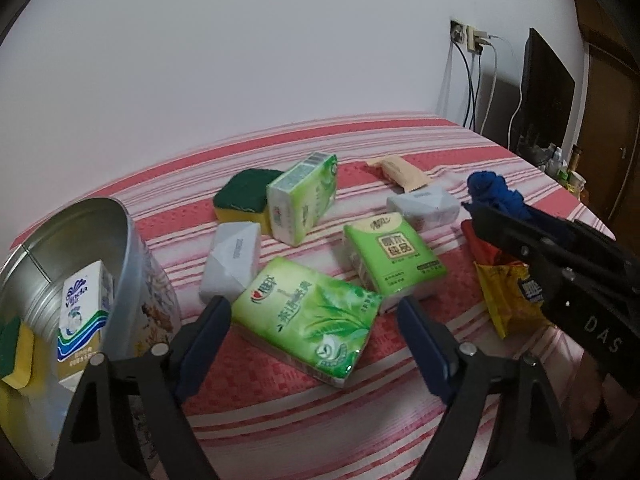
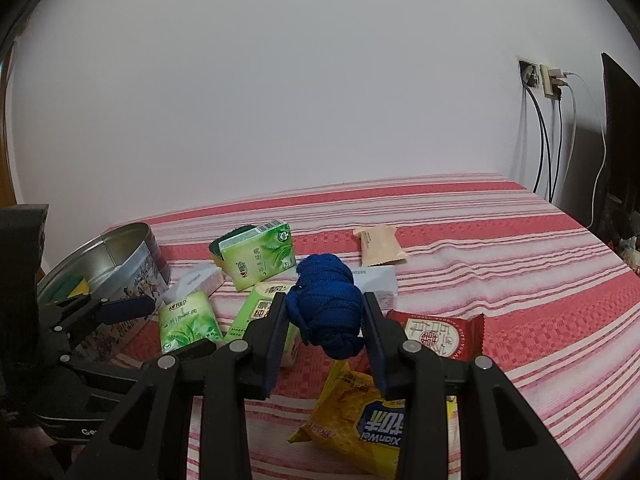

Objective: Organize objects
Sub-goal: 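Grasp the blue cloth with the right gripper, then grasp the large green tissue pack with the left gripper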

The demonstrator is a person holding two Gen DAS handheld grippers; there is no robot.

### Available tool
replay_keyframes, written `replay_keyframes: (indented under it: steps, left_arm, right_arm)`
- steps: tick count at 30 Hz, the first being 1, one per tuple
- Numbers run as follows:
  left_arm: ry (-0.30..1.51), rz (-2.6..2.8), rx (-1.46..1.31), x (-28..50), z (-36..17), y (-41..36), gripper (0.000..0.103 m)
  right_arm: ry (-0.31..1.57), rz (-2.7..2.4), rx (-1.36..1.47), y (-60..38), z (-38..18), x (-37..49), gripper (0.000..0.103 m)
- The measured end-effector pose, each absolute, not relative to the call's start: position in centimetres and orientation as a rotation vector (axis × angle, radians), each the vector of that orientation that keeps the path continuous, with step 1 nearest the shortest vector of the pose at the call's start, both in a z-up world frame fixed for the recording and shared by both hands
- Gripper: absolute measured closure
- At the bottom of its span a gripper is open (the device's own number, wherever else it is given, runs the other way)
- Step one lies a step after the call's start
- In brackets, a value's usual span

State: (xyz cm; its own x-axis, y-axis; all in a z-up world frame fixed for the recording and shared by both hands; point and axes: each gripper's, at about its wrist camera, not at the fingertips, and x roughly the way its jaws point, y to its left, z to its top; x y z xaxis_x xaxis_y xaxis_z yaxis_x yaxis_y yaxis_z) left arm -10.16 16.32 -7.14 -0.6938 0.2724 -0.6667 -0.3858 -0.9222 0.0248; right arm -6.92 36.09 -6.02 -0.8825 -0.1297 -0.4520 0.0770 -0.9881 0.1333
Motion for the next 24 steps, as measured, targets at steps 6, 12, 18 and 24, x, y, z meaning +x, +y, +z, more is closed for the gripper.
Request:
replay_keyframes:
  steps: [6,12,18,24]
  left_arm:
    - [0.201,2.604,-1.03,-10.6,-7.4,15.7,0.029]
    - [0.164,2.596,-1.009,-10.4,-7.3,15.1,0.04]
    - [0.199,2.591,-0.979,-10.2,-7.3,15.4,0.052]
    - [0.174,2.602,-0.992,-10.4,-7.3,15.2,0.052]
  right_arm:
    - [-0.143,-2.951,0.719,36.1,-6.1,-6.8,0.064]
    - [-0.112,-2.949,0.737,35.9,-6.1,-7.0,0.064]
    - [-0.119,-2.949,0.734,36.0,-6.1,-6.9,0.064]
    - [-0.116,-2.953,0.731,35.8,-6.0,-6.9,0.064]
